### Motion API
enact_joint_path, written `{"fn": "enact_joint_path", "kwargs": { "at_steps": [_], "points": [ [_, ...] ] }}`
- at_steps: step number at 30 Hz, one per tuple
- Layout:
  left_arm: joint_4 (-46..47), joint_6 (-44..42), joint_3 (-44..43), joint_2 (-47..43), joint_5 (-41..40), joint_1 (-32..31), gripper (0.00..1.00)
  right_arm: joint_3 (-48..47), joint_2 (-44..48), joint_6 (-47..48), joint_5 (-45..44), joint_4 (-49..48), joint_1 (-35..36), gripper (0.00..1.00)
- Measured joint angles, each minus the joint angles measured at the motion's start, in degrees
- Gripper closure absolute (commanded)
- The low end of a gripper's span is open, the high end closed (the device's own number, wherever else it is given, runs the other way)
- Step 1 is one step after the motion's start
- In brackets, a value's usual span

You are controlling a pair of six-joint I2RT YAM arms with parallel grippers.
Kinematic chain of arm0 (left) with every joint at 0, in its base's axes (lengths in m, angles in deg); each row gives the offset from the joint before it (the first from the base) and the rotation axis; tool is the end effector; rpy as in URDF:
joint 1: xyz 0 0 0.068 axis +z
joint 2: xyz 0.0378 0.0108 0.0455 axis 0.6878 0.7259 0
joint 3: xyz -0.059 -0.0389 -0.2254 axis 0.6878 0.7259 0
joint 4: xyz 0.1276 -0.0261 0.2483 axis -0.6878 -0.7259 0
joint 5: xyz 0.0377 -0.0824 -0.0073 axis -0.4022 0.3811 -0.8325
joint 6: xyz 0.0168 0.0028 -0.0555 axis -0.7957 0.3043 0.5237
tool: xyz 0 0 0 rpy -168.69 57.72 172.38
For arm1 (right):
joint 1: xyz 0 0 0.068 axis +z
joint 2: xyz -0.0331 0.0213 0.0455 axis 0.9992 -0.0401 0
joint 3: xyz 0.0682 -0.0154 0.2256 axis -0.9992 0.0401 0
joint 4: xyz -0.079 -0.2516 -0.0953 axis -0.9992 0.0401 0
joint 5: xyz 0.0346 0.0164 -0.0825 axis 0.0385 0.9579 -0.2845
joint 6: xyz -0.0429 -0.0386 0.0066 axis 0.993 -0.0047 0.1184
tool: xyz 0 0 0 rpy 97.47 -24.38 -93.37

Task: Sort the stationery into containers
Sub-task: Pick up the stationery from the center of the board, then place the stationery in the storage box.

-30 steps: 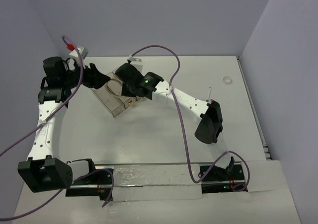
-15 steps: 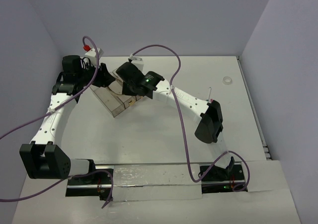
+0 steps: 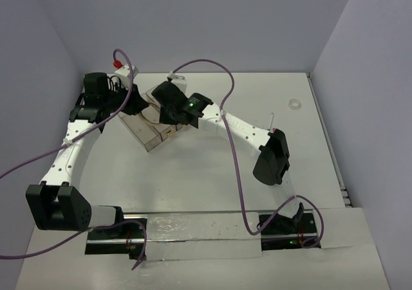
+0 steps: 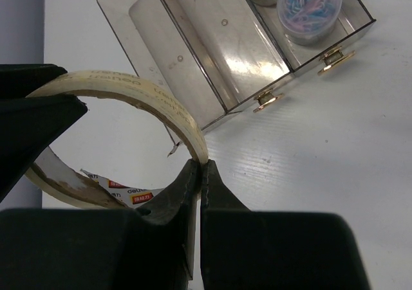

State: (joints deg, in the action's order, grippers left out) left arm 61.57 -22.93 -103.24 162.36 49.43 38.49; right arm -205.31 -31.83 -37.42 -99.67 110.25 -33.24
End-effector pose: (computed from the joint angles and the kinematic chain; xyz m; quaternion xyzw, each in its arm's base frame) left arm 0.3278 -0.0496 0.3088 0.1912 0.8288 -0.2339 0.4711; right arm 0.2857 0.3795 0.2995 -0.0146 0.9100 0.2137 0.3549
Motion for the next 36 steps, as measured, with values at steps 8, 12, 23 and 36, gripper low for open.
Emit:
{"fn": "enact_joint_path", "kwargs": {
  "at_steps": [8,12,23,36],
  "points": [
    [-0.18,-2.75,-0.01,0.83,-0.93,0.02,1.0,0.96,0.24,1.01,2.55,-1.93,-0.92,0.4],
    [0.23,-5.2,-1.29,5.49,-3.1,0.04,1.0,2.79,0.71,1.31,4.14,-3.16,-2.24,0.32],
    [5.76,-13.75,-11.04,23.81,-5.72,0.7,1.0,18.44,8.89,2.74,4.81,-5.72,-6.47,0.33],
    [22.01,-19.77,-3.49,25.73,2.79,2.4,1.0,35.93,24.75,3.96,3.53,-13.27,-10.44,0.34]
  ]
}}
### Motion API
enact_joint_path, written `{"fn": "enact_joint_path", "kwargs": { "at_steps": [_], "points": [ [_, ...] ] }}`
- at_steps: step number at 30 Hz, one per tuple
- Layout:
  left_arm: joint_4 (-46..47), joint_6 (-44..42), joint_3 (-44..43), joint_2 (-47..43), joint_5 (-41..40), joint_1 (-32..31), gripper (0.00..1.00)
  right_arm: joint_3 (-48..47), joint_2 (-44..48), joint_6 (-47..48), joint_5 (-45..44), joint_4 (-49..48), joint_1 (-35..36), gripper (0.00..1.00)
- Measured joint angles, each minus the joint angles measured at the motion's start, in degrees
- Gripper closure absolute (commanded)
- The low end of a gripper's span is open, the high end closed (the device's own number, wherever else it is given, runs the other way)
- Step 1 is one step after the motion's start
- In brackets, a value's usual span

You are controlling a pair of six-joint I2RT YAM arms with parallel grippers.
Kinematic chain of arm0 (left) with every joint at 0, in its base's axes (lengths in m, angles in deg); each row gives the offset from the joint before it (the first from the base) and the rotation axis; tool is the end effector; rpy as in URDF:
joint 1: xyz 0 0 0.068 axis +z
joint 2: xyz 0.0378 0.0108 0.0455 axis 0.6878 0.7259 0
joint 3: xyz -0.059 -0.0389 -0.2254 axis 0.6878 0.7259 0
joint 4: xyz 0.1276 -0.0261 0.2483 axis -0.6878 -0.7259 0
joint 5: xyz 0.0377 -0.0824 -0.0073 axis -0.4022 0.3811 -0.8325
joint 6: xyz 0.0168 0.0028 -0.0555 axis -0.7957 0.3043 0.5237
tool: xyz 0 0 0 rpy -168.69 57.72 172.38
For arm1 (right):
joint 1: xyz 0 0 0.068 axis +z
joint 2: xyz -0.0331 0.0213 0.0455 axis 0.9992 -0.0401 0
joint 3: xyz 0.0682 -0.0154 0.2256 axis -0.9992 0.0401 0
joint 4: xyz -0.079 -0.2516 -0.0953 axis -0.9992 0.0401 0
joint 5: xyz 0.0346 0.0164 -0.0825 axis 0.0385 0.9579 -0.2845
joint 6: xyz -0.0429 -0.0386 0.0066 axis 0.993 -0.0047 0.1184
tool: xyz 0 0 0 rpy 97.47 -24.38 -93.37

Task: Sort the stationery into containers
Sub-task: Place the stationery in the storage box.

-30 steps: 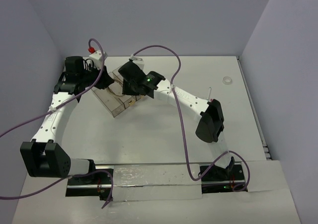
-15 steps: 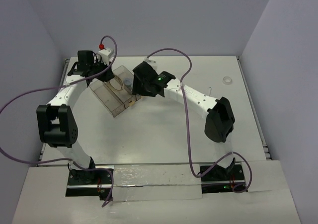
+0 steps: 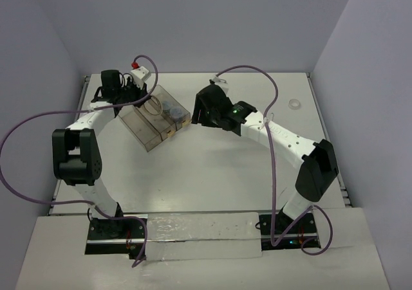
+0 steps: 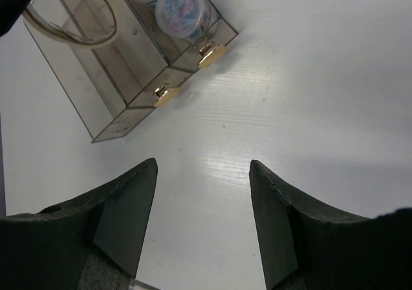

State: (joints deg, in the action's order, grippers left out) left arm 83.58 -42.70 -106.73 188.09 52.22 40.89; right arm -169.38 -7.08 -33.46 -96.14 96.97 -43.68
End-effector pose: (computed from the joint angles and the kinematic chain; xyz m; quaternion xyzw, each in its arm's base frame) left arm 0.4211 -0.0417 0.2056 0.3237 0.7832 -0.1602 0.5061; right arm 0.2891 0.2663 0.2769 0.0267 0.9055 0.2011 0.3727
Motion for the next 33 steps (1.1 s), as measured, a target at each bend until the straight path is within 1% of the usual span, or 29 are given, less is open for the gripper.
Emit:
{"fn": "enact_joint_path", "kwargs": {
  "at_steps": [5,8,12,20,27,28,29,32,33],
  "points": [
    [2.27,-1.38,0.63,0.06,-0.11,0.0,1.0,1.12,0.03,0.29,0.23,-1.08,-1.16,0.34],
    [4.84,-2.9,2.92,0.06,0.19,0.0,1.0,1.62,0.19,0.38,0.49,-1.47,-1.52,0.34],
    [5.34,-4.83,5.45,0.08,1.68,0.04,1.0,2.36,0.74,0.49,0.91,-1.7,-1.94,0.34],
    [5.53,-7.73,5.8,0.28,3.2,0.7,1.0,4.43,2.27,0.57,1.28,-1.9,-4.04,0.34],
    [7.01,-9.16,5.8,2.94,3.24,0.79,1.0,4.89,2.7,0.6,1.53,-2.03,-4.69,0.34],
    [7.1,-9.31,5.83,3.16,3.25,0.79,0.98,4.97,2.74,0.6,1.56,-2.04,-4.69,0.34],
    [7.38,-9.31,5.87,3.3,3.23,0.81,0.92,5.11,2.77,0.6,1.67,-2.1,-4.74,0.34],
    [7.93,-9.39,5.87,3.55,3.14,0.81,0.65,5.54,2.87,0.6,1.87,-2.13,-5.0,0.34],
    [7.96,-9.49,5.8,3.72,3.07,0.81,0.61,5.59,2.87,0.61,1.93,-2.12,-5.11,0.34]
  ]
}}
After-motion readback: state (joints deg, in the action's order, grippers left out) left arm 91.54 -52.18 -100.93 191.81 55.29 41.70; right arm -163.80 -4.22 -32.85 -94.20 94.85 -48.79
